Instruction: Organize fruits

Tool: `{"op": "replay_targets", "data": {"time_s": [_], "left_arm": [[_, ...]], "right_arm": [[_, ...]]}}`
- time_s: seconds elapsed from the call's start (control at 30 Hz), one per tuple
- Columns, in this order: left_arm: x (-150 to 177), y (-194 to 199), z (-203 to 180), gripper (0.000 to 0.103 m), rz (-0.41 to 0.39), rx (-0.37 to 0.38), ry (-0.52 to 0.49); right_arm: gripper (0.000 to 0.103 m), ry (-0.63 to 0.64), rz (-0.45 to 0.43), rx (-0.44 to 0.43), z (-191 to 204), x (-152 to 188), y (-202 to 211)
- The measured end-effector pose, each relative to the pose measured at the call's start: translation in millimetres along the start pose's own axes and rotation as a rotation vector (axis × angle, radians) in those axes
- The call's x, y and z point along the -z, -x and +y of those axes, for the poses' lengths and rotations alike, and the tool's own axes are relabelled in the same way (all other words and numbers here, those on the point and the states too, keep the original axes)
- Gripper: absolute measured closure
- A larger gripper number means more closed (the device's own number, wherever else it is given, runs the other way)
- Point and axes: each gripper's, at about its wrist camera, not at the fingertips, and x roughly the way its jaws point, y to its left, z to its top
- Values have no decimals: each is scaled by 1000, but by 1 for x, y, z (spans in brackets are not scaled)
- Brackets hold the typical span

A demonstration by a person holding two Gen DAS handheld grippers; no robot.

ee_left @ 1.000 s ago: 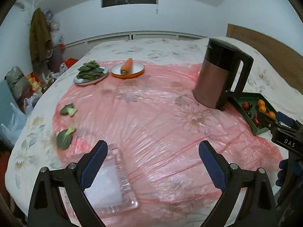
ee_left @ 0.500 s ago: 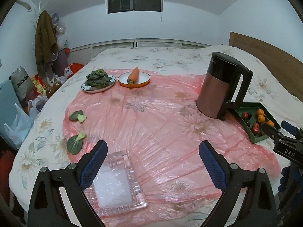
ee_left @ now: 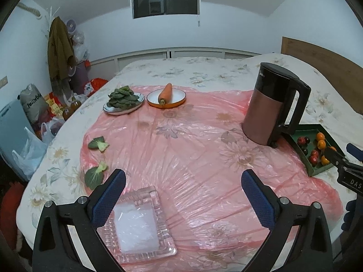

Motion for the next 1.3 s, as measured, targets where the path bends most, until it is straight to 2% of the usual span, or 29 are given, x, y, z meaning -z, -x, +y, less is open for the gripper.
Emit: {"op": "replay_targets", "data": {"time_s": [0.23, 1.3], "left_arm": [[1, -12, -1, 3, 34, -3, 15], [3, -34, -21, 3, 67, 16, -26]], "right_arm": [[0, 0, 11, -15, -2, 0, -11], [0, -22, 54, -9, -12, 16, -35]]}}
